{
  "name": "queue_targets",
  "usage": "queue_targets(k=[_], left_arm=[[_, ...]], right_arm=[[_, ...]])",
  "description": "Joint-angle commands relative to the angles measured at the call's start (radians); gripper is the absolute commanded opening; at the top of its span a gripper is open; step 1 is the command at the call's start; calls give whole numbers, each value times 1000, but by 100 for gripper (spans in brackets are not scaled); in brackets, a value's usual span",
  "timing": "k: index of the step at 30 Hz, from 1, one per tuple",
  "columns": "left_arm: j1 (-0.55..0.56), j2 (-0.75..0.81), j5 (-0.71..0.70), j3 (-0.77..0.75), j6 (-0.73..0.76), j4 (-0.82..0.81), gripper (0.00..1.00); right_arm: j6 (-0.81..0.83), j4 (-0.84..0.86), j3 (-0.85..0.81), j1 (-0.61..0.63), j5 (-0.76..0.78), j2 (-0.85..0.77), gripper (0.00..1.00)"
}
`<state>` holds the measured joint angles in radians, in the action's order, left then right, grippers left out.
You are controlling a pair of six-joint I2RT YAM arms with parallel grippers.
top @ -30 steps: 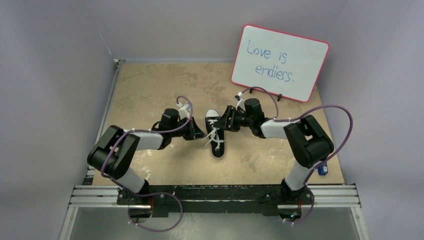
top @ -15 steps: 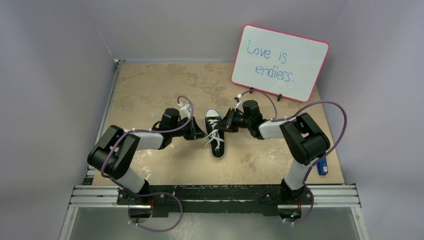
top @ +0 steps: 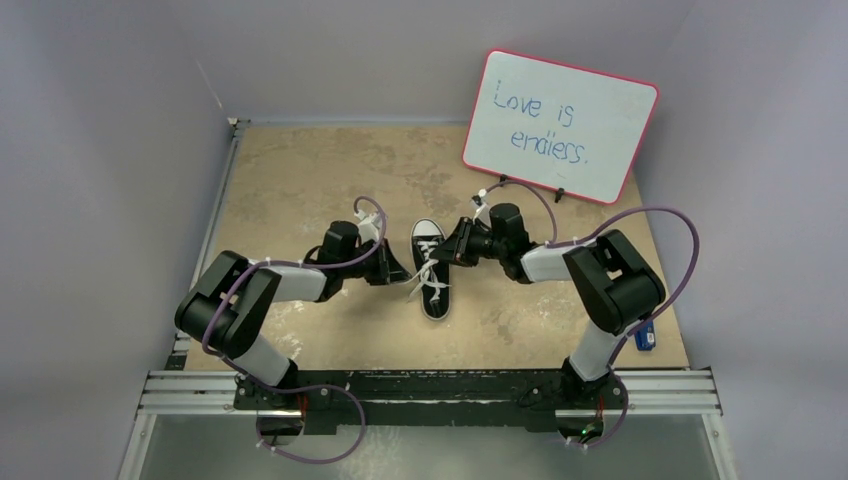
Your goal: Tie the shoes
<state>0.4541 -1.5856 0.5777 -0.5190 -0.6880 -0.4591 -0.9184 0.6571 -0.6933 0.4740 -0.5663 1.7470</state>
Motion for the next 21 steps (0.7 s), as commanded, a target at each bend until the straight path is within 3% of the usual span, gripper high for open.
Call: queue_targets(k=[1,2,5,10,16,21], left_arm=[[5,1,15,2,14,-25,0],[5,0,16,-3,13,-26,0],[5,-3,17,-13,8,-29,0],[5,-6,7,-20,13,-15,0],[5,-30,-98,-15,18,158,0],[5,-66,-133,18,-25,143,0]], right_arm=[[22,55,-12,-8,0,-34,24],[26,50,-18,-8,-2,-31,23],[25,73,-23,-9,-15,-21,1],[30,65,-4,-12,-8,-44,0],[67,-39,37,-51,158,-128,0],[59,2,83,-71,206,-141,0]])
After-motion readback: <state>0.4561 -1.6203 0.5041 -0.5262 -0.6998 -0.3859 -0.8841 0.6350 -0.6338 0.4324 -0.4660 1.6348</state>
